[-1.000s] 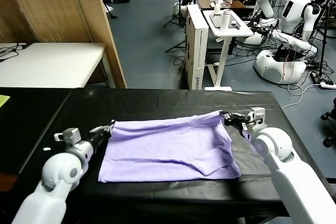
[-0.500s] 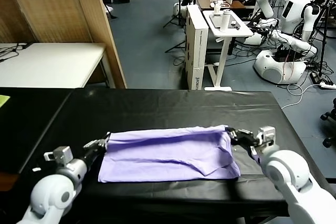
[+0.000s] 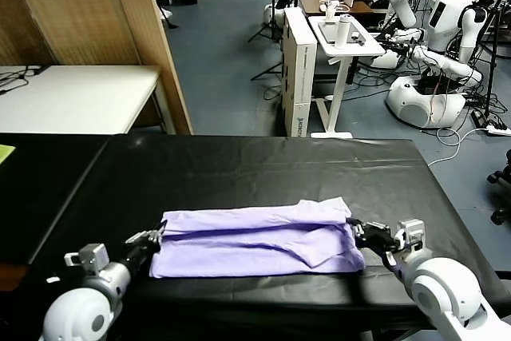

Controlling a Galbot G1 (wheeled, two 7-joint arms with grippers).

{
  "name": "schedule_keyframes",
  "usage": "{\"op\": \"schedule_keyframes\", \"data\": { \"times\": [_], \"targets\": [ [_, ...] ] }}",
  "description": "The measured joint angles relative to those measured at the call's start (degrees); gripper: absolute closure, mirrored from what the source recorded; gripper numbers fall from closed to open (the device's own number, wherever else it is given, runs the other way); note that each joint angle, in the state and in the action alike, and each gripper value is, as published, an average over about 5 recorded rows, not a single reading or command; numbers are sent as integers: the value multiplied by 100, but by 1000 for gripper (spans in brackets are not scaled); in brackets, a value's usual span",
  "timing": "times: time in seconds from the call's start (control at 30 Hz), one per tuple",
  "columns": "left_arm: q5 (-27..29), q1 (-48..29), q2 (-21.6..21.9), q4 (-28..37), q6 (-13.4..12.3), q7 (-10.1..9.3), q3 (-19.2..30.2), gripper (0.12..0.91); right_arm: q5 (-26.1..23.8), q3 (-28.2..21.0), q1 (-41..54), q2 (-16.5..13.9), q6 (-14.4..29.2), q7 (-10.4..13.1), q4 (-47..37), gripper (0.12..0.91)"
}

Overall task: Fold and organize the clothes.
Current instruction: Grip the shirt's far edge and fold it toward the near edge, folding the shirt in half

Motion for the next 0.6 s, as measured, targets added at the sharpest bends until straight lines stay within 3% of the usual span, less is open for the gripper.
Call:
{"op": "schedule_keyframes", "data": {
  "times": [0.6],
  "targets": [
    [363,502,-281,-238,-220,13,-6,868,-93,-35,-121,28,0,-6,-45,887]
  ]
}}
